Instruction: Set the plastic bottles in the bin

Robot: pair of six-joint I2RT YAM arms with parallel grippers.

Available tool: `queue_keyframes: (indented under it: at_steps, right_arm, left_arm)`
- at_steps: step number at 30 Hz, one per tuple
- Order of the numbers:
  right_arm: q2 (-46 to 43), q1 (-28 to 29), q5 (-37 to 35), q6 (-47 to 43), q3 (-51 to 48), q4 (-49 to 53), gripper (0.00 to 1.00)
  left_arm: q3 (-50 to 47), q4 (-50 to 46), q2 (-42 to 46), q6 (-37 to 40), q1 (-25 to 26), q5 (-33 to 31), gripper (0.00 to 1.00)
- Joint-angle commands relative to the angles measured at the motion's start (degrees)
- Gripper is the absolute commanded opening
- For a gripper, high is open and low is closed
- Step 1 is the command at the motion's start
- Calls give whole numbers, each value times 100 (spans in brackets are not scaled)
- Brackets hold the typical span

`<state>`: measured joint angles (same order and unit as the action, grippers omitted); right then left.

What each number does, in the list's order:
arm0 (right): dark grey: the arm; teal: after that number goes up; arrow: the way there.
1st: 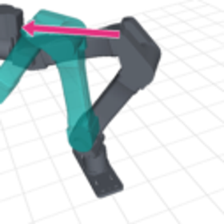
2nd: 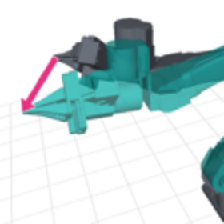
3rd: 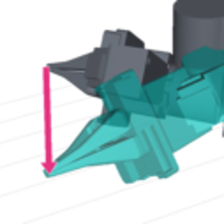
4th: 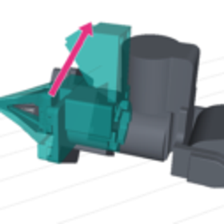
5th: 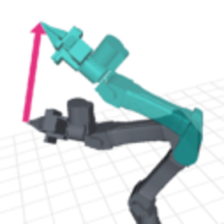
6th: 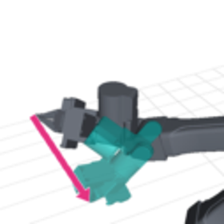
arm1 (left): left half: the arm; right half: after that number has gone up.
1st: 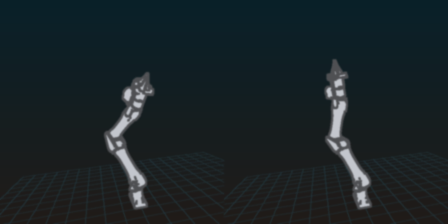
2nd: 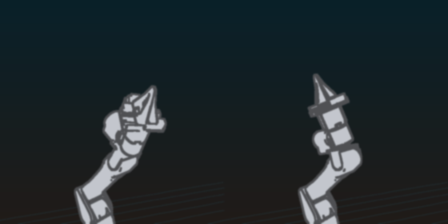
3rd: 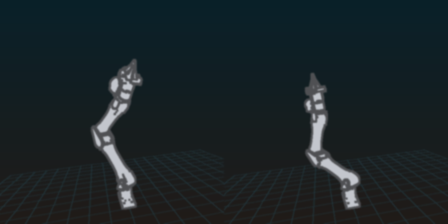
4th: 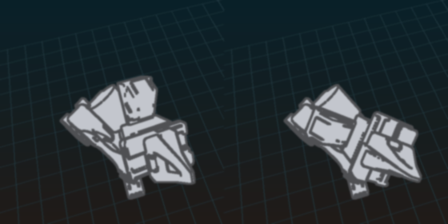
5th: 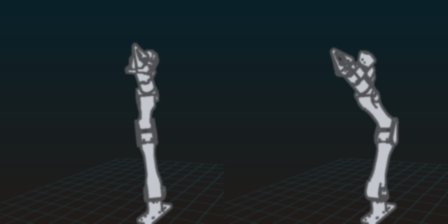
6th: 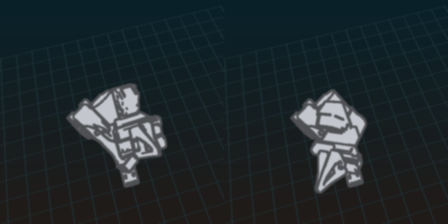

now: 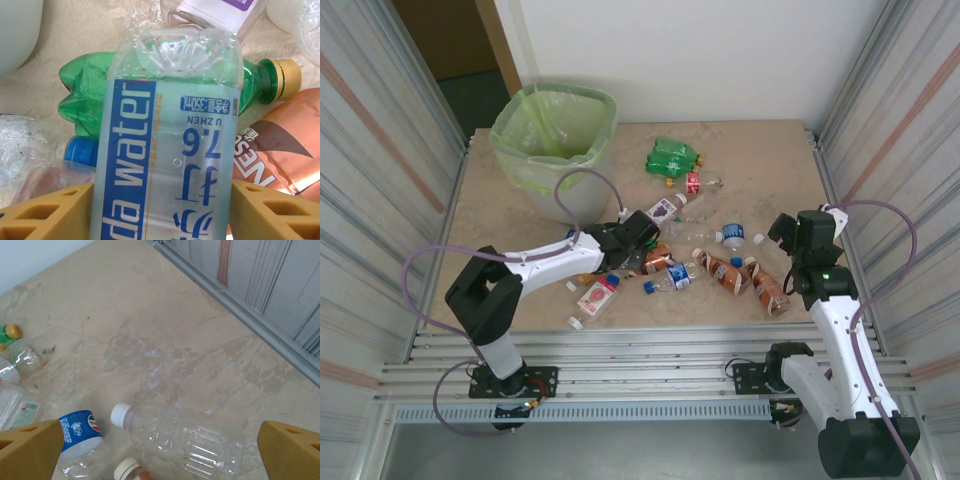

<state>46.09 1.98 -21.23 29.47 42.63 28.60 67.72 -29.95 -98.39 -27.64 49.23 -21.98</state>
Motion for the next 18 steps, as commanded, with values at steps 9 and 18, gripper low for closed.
queue_keyframes:
  at_steps: [9,18]
  right_arm:
    - [15,46,-80,-27,17,-55,98]
    - [6,45,-50,-20,3,-67,98]
  left_arm:
    - [263,-125,-69,124,-69,-332,47]
    - [301,-125,268,189,-65,-360,38]
